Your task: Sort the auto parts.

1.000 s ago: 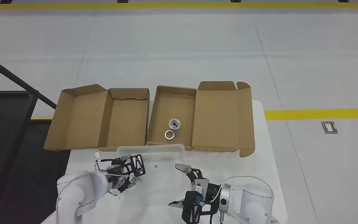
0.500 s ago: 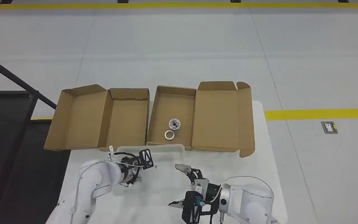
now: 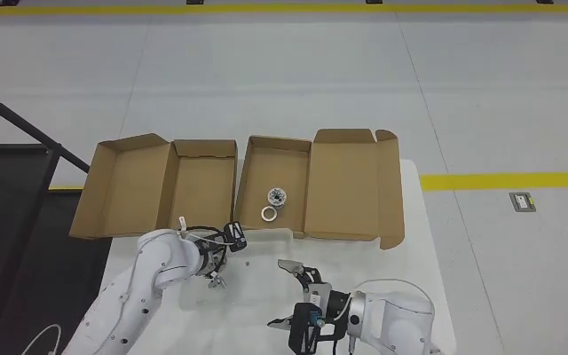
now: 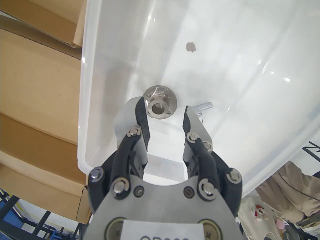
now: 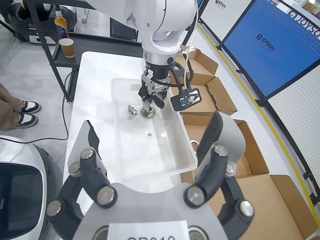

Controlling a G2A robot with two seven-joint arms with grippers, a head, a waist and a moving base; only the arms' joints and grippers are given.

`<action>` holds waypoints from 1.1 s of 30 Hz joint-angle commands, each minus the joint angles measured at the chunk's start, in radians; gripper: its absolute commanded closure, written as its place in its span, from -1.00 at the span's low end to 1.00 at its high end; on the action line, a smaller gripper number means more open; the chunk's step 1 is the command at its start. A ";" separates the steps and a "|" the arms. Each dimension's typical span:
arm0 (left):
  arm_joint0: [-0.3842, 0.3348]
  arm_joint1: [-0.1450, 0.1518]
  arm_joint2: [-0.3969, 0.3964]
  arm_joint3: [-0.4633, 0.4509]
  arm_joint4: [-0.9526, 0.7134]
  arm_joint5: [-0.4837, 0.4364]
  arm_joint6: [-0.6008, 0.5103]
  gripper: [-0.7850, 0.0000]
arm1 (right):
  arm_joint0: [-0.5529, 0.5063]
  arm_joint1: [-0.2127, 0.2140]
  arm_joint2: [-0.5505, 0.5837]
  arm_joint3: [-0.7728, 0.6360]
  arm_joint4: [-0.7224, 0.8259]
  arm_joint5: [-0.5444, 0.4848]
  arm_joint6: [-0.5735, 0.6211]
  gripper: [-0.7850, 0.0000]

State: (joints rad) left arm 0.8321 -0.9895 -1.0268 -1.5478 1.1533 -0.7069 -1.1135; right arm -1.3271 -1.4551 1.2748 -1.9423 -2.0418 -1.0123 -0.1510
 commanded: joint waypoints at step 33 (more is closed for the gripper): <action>-0.143 -0.033 0.170 0.239 0.020 0.065 0.083 0.07 | 0.000 0.000 0.000 0.000 0.000 0.000 0.000 -1.00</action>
State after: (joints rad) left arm 0.6905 -1.0219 -0.8584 -1.3121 1.1732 -0.6415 -1.0318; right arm -1.3271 -1.4551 1.2748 -1.9423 -2.0418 -1.0123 -0.1510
